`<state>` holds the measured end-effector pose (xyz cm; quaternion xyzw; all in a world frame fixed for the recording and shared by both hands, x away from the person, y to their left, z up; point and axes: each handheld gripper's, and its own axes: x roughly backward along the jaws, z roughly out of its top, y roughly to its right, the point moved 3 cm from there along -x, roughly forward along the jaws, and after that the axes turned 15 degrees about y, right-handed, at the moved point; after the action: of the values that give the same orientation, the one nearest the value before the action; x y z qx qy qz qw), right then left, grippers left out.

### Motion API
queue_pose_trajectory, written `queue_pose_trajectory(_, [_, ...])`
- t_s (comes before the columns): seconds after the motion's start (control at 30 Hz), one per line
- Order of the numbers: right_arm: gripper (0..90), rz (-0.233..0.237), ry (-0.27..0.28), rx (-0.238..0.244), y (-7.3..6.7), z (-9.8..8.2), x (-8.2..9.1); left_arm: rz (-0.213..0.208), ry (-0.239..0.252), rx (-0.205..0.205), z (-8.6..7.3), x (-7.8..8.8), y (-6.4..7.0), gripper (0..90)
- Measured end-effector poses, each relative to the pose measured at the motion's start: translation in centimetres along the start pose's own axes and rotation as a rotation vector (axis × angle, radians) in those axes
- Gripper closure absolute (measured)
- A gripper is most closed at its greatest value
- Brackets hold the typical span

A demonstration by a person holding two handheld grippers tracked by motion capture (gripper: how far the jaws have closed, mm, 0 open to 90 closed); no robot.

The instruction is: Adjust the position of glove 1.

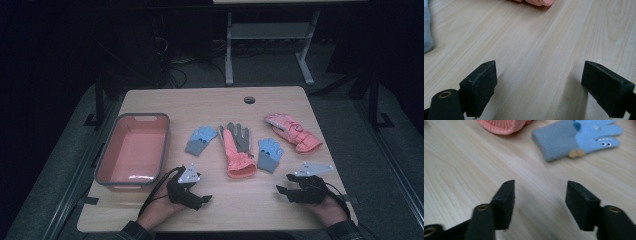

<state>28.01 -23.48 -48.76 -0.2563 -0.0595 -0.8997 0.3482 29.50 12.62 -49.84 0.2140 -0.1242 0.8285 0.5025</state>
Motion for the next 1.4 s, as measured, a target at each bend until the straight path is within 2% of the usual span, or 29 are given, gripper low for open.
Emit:
queue_pose_trajectory(0.13, [60.8,0.003,0.010,-0.001,0.2,0.6,0.2,-0.003,0.001,-0.007,0.0,0.1,-0.1,12.4])
queue_pose_trajectory(0.17, [60.8,0.003,0.010,-0.001,0.2,0.6,0.2,-0.003,0.001,-0.007,0.0,0.1,-0.1,12.4])
queue_pose_trajectory(0.2, [65.5,0.001,0.016,-0.002,0.3,0.8,0.2,-0.003,0.001,-0.007,0.0,0.1,-0.1,12.4])
queue_pose_trajectory(0.23, [76.6,0.003,0.016,-0.005,0.4,1.0,0.2,-0.003,0.001,-0.008,0.0,0.1,-0.1,12.4])
queue_pose_trajectory(0.27, [76.6,0.003,0.016,-0.005,0.4,1.0,0.2,-0.003,0.000,-0.008,0.0,0.1,-0.1,12.4])
queue_pose_trajectory(0.33, [89.5,0.006,0.014,0.001,0.5,1.4,0.0,-0.005,-0.005,-0.014,0.0,0.1,-0.1,12.4])
queue_pose_trajectory(0.7, [89.8,0.021,0.024,-0.020,1.1,2.7,-1.0,-0.004,-0.002,-0.008,0.0,0.1,-0.1,12.4])
queue_pose_trajectory(0.87, [89.8,0.019,0.036,-0.012,2.0,3.3,-1.5,-0.008,-0.003,-0.004,0.0,0.1,-0.1,12.3])
queue_pose_trajectory(1.4, [89.9,0.038,0.052,0.017,3.1,5.0,-3.9,-0.013,-0.005,-0.009,-0.1,0.2,-0.1,12.4])
